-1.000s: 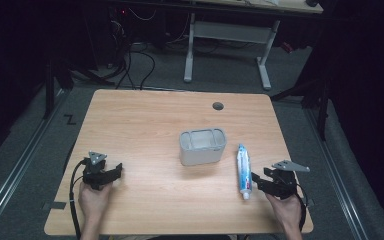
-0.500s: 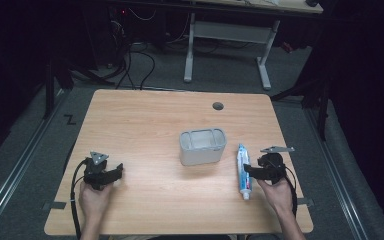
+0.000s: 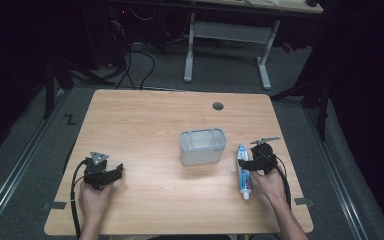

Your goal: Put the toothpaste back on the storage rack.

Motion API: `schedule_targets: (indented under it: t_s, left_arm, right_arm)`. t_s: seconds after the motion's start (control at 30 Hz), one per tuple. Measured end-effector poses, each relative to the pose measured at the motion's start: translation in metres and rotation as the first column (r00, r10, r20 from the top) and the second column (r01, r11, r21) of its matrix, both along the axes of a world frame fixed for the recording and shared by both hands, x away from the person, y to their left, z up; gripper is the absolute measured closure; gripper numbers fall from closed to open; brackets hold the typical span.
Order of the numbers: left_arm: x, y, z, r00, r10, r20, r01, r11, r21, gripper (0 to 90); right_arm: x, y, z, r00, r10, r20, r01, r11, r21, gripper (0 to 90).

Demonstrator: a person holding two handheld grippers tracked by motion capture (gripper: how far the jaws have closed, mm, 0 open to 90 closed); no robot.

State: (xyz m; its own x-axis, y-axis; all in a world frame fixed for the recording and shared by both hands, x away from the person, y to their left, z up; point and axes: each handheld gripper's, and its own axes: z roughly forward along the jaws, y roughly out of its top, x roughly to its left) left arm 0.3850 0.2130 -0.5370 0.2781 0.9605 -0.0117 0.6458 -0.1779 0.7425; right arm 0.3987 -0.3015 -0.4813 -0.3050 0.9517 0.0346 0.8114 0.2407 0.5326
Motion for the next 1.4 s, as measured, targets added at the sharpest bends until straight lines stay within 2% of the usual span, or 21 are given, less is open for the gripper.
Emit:
schedule_targets:
  t_s: [0.17,0.3,0.4,0.6,0.7,0.77,0.83,0.97,1.17,1.4]
  left_arm:
    - [0.000,0.000,0.000,1.0000,0.001,0.001,-0.001,1.0000,-0.002,30.0]
    - [0.000,0.000,0.000,1.0000,0.001,0.001,-0.001,1.0000,-0.002,30.0]
    - [0.000,0.000,0.000,1.0000,0.001,0.001,-0.001,1.0000,-0.005,30.0]
    - [0.000,0.001,0.000,1.0000,0.000,0.000,0.000,1.0000,-0.008,29.8]
    - [0.000,0.000,0.000,1.0000,0.000,0.002,0.000,1.0000,-0.006,29.8]
    - [0.000,0.000,0.000,1.0000,0.000,0.001,0.000,1.0000,-0.007,29.8]
    - [0.000,0.000,0.000,1.0000,-0.002,0.000,0.002,1.0000,-0.005,29.8]
    - [0.000,0.000,0.000,1.0000,-0.001,0.001,0.001,1.0000,-0.007,29.7]
    - [0.000,0.001,0.000,1.0000,-0.001,0.000,0.001,1.0000,-0.009,29.7]
    - [0.000,0.001,0.000,1.0000,-0.002,-0.001,0.002,1.0000,-0.010,29.7]
  right_arm:
    - [0.006,-0.001,-0.005,0.9991,-0.010,-0.041,0.011,1.000,0.018,34.5]
    - [0.011,0.005,-0.007,0.9978,-0.004,-0.066,0.004,1.000,-0.002,36.6]
    - [0.015,0.011,-0.009,0.9953,0.000,-0.097,-0.005,0.999,-0.046,37.2]
    - [0.020,0.015,-0.012,0.9917,-0.001,-0.129,-0.005,0.999,-0.047,40.9]
    - [0.021,0.016,-0.014,0.9911,0.007,-0.133,-0.014,0.999,-0.049,44.3]
    - [0.022,0.019,-0.015,0.9889,0.020,-0.147,-0.029,0.998,-0.062,47.9]
    - [0.024,0.024,-0.015,0.9862,0.033,-0.162,-0.049,0.994,-0.095,52.0]
    - [0.026,0.028,-0.014,0.9820,0.056,-0.180,-0.078,0.990,-0.119,57.7]
    - [0.026,0.025,-0.012,0.9780,0.066,-0.198,-0.086,0.992,-0.095,65.8]
    - [0.023,0.017,-0.009,0.9790,0.069,-0.192,-0.079,0.996,-0.044,68.4]
